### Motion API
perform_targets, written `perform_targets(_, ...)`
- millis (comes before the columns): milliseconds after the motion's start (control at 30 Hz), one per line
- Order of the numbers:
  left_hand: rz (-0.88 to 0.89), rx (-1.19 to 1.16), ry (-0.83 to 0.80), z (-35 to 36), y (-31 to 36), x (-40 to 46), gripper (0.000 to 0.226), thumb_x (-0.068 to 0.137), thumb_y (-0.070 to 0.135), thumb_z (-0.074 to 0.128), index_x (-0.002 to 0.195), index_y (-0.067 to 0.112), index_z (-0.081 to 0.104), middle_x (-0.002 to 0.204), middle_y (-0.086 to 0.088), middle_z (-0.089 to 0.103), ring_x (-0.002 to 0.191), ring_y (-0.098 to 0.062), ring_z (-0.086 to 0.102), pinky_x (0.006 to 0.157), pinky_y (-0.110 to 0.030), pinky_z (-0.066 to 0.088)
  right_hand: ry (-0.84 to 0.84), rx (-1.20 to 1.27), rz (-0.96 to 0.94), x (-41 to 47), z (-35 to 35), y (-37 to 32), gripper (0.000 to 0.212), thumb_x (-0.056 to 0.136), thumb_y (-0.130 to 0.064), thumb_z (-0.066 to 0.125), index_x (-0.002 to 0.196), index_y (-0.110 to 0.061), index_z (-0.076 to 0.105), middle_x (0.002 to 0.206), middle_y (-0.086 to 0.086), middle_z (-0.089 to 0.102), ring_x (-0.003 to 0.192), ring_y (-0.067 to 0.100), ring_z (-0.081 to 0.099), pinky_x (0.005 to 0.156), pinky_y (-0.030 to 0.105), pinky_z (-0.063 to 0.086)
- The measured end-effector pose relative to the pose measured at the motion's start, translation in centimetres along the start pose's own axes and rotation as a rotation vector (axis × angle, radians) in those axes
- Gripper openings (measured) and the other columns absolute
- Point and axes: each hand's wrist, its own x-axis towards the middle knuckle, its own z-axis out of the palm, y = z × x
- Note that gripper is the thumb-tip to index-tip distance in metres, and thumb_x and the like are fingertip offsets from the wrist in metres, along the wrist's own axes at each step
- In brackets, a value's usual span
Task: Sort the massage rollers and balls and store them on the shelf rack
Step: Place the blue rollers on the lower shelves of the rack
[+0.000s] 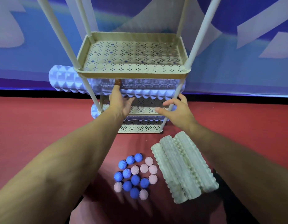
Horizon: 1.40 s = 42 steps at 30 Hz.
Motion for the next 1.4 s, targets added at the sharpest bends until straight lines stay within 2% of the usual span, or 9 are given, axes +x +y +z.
perform_targets(100,-0.020,-0.007,0.000,0.3,-0.1,0.3,0.045,0.103,0.032,0.055,0.137,0.002,0.050,0.137,-0.021,0.055,0.128,-0.039,0.054,0.105,-0.056,0.048,-0.021,0.021,0.002,0.3,-0.2,-0.8,0.042,0.075,-0.044,0.086,0.105,-0.019,0.070,0.151,-0.005,0.028,0.138,0.007,0.034,0.113,0.041,0.040)
perform_targets(267,-0.042,0.166,-0.059,1.1,-1.2,0.7,0.050,0.105,0.031,0.052,0.139,-0.003,0.041,0.135,-0.019,0.057,0.124,-0.035,0.059,0.096,-0.050,0.056,0.011,0.015,0.040,1.4,-0.9,-0.5,0.043,0.073,-0.046,0.087,0.107,-0.023,0.071,0.162,-0.004,0.011,0.149,0.011,0.024,0.117,0.032,0.031)
perform_targets(400,-0.074,0.454,-0.109,-0.5,-2.1,0.7,0.080,0.095,0.050,0.061,0.149,0.000,0.032,0.150,-0.013,0.045,0.121,-0.024,0.062,0.086,-0.038,0.061,0.005,0.016,0.098,1.6,-1.7,-0.1,0.037,0.072,-0.046,0.087,0.102,-0.030,0.070,0.164,-0.009,0.003,0.150,0.011,0.022,0.085,0.007,0.035)
perform_targets(567,0.012,0.945,-0.217,-4.6,-1.1,0.3,0.090,0.084,0.055,0.074,0.150,0.010,0.033,0.135,-0.005,0.057,0.108,-0.014,0.067,0.080,-0.030,0.061,-0.004,0.003,0.078,1.3,-1.6,0.1,0.040,0.071,-0.045,0.088,0.103,-0.030,0.069,0.164,-0.010,0.000,0.148,0.010,0.026,0.098,0.022,0.031)
perform_targets(700,0.425,1.286,-0.132,-8.6,2.3,-1.3,0.046,0.071,0.060,0.082,0.102,0.033,0.063,0.091,0.011,0.068,0.068,0.000,0.060,0.063,-0.022,0.054,0.005,-0.006,0.077,1.2,-1.5,-0.2,0.044,0.071,-0.045,0.088,0.108,-0.028,0.069,0.164,-0.009,-0.001,0.149,0.011,0.024,0.101,0.024,0.031)
perform_targets(867,0.989,1.297,0.283,-11.1,8.1,-2.8,0.085,0.059,0.072,0.083,0.116,0.018,0.048,0.115,0.004,0.044,0.106,-0.011,0.043,0.096,-0.023,0.038,0.027,-0.018,0.081,1.4,-1.3,-0.9,0.043,0.071,-0.049,0.087,0.106,-0.031,0.069,0.163,-0.004,0.000,0.153,0.016,0.016,0.114,0.034,0.030)
perform_targets(1033,0.438,1.228,0.193,-11.5,11.2,-1.6,0.156,0.049,0.058,0.096,0.159,0.017,-0.007,0.166,-0.007,0.005,0.153,-0.023,0.013,0.124,-0.045,0.019,0.018,-0.020,0.056,1.4,-1.3,-0.7,0.043,0.071,-0.046,0.088,0.106,-0.030,0.069,0.163,-0.006,-0.001,0.154,0.014,0.010,0.121,0.038,0.024)
perform_targets(1200,0.475,1.164,0.159,-10.3,10.8,-0.6,0.132,0.061,0.048,0.094,0.156,0.015,0.010,0.155,-0.006,0.025,0.140,-0.020,0.038,0.117,-0.044,0.036,0.083,-0.037,0.059,1.5,-1.9,-0.5,0.037,0.073,-0.043,0.088,0.103,-0.029,0.071,0.161,-0.001,0.002,0.153,0.016,0.009,0.122,0.040,0.025)
perform_targets(1400,0.418,1.230,0.140,-12.1,9.5,-0.6,0.133,0.066,0.045,0.092,0.157,0.013,0.002,0.159,-0.012,0.020,0.144,-0.027,0.031,0.118,-0.040,0.030,0.041,-0.102,0.084,0.5,-2.4,0.2,0.045,0.074,-0.041,0.088,0.112,-0.026,0.068,0.164,-0.001,-0.003,0.154,0.015,0.003,0.122,0.040,0.025)
